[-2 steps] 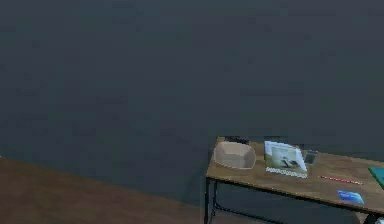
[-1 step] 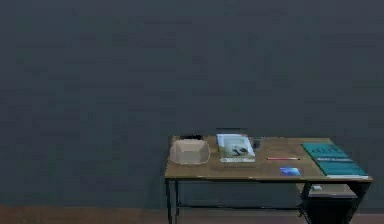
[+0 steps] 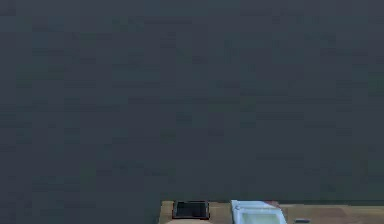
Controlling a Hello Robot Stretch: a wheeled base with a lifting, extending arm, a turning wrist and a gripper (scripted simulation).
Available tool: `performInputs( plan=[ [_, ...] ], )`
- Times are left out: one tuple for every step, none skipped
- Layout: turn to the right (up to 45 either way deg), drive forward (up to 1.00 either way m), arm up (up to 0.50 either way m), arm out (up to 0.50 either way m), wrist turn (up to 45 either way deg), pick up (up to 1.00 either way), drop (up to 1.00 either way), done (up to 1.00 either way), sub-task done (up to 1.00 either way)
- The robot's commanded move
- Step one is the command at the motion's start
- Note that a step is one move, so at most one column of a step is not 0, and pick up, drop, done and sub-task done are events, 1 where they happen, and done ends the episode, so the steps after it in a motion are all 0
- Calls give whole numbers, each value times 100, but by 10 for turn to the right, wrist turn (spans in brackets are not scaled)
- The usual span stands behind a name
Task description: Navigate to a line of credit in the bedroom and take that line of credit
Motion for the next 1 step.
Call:
performInputs(
  plan=[
    [-270, 0, 0, 0, 0, 0, 0, 0, 0]
  ],
)
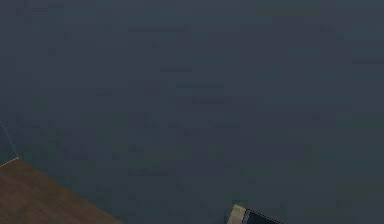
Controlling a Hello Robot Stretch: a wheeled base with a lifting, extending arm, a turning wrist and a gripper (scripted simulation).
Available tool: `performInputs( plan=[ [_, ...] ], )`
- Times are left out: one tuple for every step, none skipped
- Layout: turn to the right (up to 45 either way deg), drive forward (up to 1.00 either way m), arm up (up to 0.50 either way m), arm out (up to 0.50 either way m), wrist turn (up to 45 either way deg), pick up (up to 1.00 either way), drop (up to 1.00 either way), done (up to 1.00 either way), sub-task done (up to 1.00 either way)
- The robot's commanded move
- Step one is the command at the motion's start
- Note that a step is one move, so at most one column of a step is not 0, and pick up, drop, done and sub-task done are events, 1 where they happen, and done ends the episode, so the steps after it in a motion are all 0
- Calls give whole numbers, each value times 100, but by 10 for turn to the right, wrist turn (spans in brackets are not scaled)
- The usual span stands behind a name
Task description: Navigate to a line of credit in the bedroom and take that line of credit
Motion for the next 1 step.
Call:
performInputs(
  plan=[
    [0, 0, 50, 0, 0, 0, 0, 0, 0]
  ],
)
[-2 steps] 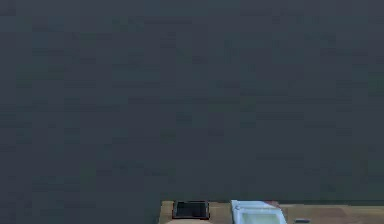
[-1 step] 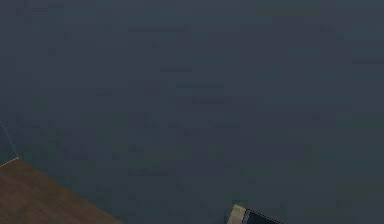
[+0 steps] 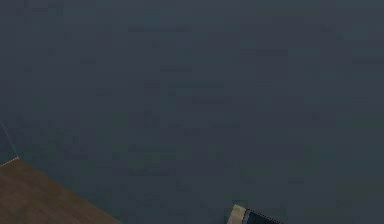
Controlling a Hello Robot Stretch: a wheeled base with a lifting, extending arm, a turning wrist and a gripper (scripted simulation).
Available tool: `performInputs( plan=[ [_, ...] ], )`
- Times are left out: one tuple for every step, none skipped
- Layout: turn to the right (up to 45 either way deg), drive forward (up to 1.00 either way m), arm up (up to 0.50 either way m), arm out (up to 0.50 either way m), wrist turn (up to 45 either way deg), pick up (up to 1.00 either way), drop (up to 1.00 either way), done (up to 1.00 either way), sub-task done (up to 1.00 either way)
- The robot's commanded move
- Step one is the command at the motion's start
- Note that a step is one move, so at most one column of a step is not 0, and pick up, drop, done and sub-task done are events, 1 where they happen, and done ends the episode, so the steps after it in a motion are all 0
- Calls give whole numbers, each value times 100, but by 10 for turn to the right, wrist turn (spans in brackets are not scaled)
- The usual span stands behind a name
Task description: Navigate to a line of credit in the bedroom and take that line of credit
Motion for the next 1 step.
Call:
performInputs(
  plan=[
    [0, 0, 34, 0, 0, 0, 0, 0, 0]
  ],
)
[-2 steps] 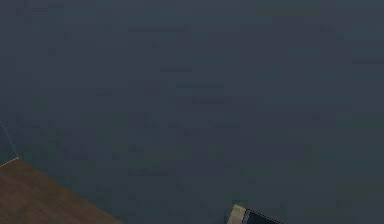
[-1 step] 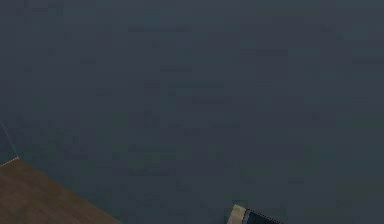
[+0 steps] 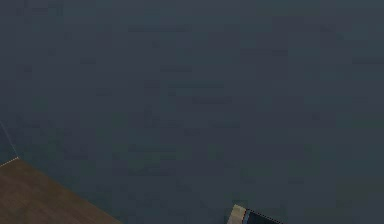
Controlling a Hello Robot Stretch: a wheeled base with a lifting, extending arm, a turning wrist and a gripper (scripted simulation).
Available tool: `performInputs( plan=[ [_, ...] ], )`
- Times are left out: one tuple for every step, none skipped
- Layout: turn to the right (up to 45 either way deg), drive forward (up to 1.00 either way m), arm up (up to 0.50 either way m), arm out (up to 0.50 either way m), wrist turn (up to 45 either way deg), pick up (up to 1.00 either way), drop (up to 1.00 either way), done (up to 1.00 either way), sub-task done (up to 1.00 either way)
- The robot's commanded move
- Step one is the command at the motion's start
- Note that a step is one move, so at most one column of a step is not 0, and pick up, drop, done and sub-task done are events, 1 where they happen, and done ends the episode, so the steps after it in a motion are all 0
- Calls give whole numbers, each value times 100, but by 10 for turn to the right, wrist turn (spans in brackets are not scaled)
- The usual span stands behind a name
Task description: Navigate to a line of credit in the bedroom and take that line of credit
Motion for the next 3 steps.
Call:
performInputs(
  plan=[
    [0, 0, 0, 22, 0, 0, 0, 0, 0],
    [0, 0, 0, 0, 450, 0, 0, 0, 0],
    [0, 0, 0, 0, 450, 0, 0, 0, 0]
  ],
)
